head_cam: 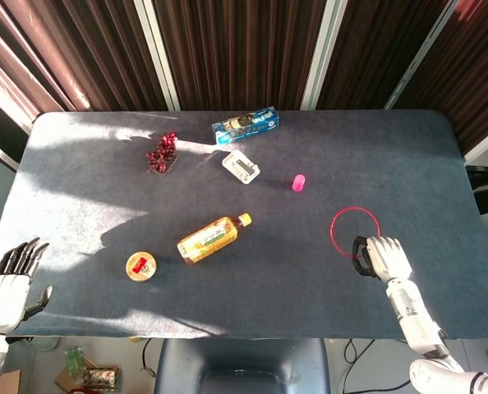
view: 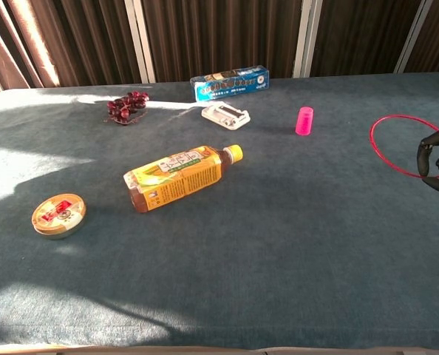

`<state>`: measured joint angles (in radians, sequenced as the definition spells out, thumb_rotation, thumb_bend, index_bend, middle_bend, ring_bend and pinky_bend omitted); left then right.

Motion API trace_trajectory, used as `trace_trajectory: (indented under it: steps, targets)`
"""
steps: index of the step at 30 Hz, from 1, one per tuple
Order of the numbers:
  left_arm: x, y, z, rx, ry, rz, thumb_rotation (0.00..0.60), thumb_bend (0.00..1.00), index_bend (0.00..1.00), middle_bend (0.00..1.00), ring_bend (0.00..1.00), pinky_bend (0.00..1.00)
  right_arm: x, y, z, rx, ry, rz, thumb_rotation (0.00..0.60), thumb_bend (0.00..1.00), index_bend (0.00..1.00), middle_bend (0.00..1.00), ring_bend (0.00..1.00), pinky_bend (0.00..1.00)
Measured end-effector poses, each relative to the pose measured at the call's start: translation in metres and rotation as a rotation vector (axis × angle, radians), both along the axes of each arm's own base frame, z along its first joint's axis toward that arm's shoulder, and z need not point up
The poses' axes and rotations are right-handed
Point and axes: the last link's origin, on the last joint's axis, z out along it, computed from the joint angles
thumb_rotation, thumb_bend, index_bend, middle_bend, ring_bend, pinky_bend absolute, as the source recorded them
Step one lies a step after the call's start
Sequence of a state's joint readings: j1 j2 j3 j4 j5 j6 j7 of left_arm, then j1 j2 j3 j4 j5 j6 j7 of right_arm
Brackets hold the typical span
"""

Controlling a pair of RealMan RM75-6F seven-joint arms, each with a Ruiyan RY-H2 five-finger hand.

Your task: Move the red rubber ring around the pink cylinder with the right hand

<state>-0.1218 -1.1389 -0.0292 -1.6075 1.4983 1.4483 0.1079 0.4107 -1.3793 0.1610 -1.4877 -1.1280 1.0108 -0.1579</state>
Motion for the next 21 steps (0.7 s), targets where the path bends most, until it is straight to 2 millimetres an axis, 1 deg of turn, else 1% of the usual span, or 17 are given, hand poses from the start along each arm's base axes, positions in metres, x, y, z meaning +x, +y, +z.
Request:
trace_trajectory:
  steps: [2, 7, 11, 12, 17, 20, 21]
  targets:
    - [0.0, 0.0, -0.001, -0.002, 0.002, 0.0, 0.6, 0.41, 0.08, 0.0, 0.0, 0.12, 0.006, -0.012, 0.003, -0.005, -0.023, -0.007, 0.6, 0.58, 0.84, 0.98, 1.0, 1.0]
    - [0.0, 0.0, 0.0, -0.006, -0.002, 0.002, 0.6, 0.41, 0.09, 0.0, 0.0, 0.12, 0.029, -0.052, 0.009, -0.012, -0.076, -0.015, 0.6, 0.58, 0.84, 0.98, 1.0, 1.0]
    - [0.0, -0.001, 0.001, -0.01, -0.007, 0.001, 0.6, 0.41, 0.09, 0.0, 0.0, 0.12, 0.04, -0.084, 0.007, -0.024, -0.092, -0.026, 0.6, 0.58, 0.84, 0.98, 1.0, 1.0]
    - [0.0, -0.002, 0.001, -0.009, -0.008, 0.0, 0.6, 0.41, 0.09, 0.0, 0.0, 0.12, 0.041, -0.092, 0.005, -0.025, -0.096, -0.037, 0.6, 0.58, 0.84, 0.98, 1.0, 1.0]
    - [-0.001, -0.001, 0.004, 0.013, 0.005, -0.008, 0.6, 0.41, 0.11, 0.0, 0.0, 0.12, 0.044, -0.122, -0.008, -0.023, -0.09, -0.064, 0.6, 0.58, 0.84, 0.98, 1.0, 1.0]
    - [0.0, -0.001, 0.003, 0.016, 0.012, -0.016, 0.6, 0.41, 0.11, 0.0, 0.0, 0.12, 0.049, -0.138, -0.021, -0.021, -0.082, -0.069, 0.6, 0.58, 0.84, 0.98, 1.0, 1.0]
    - [0.0, -0.002, 0.002, 0.013, 0.012, -0.017, 0.6, 0.41, 0.11, 0.0, 0.0, 0.12, 0.053, -0.145, -0.029, -0.018, -0.082, -0.068, 0.6, 0.58, 0.84, 0.98, 1.0, 1.0]
